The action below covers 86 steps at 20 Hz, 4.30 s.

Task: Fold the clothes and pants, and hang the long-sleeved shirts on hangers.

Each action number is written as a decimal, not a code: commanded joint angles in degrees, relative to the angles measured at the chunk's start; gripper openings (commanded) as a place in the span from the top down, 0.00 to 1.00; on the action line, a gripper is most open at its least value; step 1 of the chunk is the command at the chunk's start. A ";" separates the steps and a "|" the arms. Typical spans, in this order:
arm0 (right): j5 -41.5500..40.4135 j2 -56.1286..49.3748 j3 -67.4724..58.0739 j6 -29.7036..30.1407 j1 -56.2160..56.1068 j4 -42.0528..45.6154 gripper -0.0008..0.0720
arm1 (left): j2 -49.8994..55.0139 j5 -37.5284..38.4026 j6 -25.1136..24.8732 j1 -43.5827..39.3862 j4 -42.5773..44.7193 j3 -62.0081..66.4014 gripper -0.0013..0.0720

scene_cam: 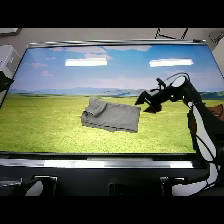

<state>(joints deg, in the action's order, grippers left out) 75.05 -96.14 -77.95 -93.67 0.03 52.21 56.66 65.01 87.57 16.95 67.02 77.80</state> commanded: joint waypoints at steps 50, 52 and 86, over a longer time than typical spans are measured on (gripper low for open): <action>27.15 27.43 2.10 -4.22 64.17 41.94 0.92 | -0.17 0.09 -2.32 -0.02 -1.66 -0.13 0.95; 24.81 27.74 6.84 -4.24 64.17 42.10 0.92 | -0.17 0.20 -2.29 -0.02 -1.66 -0.13 0.95; 6.23 13.46 -9.57 -4.68 2.93 23.65 0.09 | 19.91 10.36 5.44 -20.24 19.12 -1.07 0.01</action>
<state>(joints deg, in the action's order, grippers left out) 81.30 -82.63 -87.59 -98.26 3.16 75.83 76.62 75.46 92.99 -3.25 86.06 76.88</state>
